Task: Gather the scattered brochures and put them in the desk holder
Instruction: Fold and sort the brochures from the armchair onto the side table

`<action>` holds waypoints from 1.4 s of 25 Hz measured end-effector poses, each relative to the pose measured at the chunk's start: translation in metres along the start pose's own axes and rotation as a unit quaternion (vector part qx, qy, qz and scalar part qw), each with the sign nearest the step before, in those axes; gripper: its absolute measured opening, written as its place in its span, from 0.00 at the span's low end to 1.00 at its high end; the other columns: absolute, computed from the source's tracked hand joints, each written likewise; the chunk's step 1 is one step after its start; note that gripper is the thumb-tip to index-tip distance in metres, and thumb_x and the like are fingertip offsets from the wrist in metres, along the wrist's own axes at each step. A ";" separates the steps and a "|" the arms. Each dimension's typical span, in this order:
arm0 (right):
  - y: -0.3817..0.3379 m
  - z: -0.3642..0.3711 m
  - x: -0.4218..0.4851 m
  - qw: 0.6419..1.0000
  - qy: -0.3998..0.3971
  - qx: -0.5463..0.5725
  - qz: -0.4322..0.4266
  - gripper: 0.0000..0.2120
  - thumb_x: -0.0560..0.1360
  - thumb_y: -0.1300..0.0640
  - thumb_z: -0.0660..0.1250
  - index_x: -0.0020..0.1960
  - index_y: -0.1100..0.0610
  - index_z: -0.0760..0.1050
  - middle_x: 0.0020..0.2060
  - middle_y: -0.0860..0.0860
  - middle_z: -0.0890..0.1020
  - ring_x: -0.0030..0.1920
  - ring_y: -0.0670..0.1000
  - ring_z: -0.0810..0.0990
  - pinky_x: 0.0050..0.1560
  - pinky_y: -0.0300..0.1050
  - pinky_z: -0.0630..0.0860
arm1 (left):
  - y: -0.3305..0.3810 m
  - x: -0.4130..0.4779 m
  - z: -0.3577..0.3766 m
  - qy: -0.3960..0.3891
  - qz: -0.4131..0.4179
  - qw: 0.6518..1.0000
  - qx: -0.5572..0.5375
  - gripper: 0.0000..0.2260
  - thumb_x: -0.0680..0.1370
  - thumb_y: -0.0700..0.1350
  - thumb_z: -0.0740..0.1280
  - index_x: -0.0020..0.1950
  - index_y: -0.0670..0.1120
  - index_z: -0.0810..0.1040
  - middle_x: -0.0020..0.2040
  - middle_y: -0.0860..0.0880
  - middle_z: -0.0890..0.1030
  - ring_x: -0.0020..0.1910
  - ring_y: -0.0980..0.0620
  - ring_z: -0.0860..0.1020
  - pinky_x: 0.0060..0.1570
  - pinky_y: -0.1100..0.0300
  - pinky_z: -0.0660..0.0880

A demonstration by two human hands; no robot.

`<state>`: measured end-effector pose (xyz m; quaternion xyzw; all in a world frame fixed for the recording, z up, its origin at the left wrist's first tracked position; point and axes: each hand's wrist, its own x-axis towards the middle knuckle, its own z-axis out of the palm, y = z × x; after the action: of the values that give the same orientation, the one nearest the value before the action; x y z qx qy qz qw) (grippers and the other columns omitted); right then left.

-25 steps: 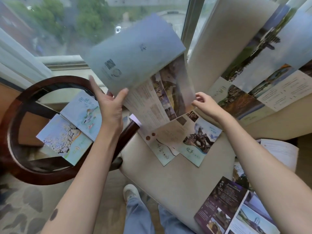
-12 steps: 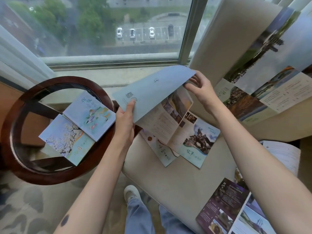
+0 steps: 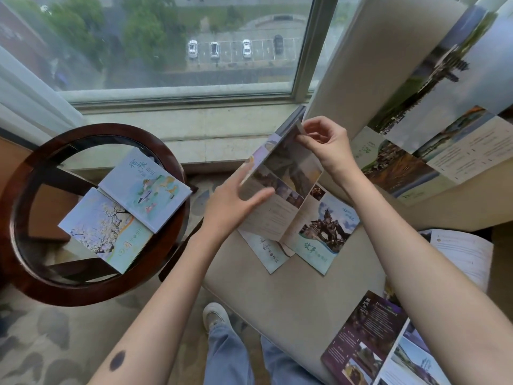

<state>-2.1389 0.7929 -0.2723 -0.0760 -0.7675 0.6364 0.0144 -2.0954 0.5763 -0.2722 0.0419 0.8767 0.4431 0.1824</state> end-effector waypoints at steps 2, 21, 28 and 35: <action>-0.001 0.005 0.002 1.000 -0.007 0.001 -0.007 0.10 0.71 0.64 0.71 0.44 0.51 0.75 0.41 0.45 0.80 0.43 0.43 0.78 0.50 0.38 0.75 | 0.001 0.002 0.004 0.011 0.019 0.996 0.090 0.13 0.76 0.49 0.64 0.60 0.56 0.74 0.51 0.52 0.82 0.53 0.51 0.78 0.45 0.58 0.72; 0.033 -0.003 -0.001 0.971 -0.047 -0.179 0.153 0.06 0.73 0.58 0.67 0.49 0.50 0.75 0.38 0.52 0.79 0.40 0.49 0.76 0.41 0.40 0.72 | -0.018 -0.007 0.020 0.162 0.043 0.972 0.163 0.11 0.71 0.37 0.66 0.52 0.46 0.76 0.50 0.49 0.79 0.48 0.46 0.77 0.45 0.53 0.69; 0.000 -0.007 -0.003 0.969 -0.044 -0.106 0.217 0.06 0.71 0.57 0.69 0.46 0.50 0.74 0.32 0.50 0.78 0.32 0.46 0.73 0.34 0.37 0.70 | -0.006 -0.028 0.064 0.120 0.077 0.971 0.192 0.17 0.73 0.56 0.67 0.55 0.45 0.74 0.53 0.49 0.78 0.50 0.49 0.76 0.46 0.55 0.67; -0.004 -0.014 -0.012 0.975 -0.065 -0.075 0.201 0.03 0.74 0.57 0.65 0.43 0.49 0.75 0.35 0.47 0.79 0.34 0.44 0.74 0.39 0.38 0.73 | -0.006 -0.030 0.065 0.169 0.096 0.963 0.186 0.07 0.70 0.36 0.69 0.46 0.43 0.77 0.44 0.47 0.80 0.41 0.44 0.79 0.39 0.54 0.71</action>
<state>-2.1257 0.8043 -0.2643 -0.1882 -0.7815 0.5702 -0.1695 -2.0442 0.6153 -0.3037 0.0837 0.9537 0.2880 -0.0230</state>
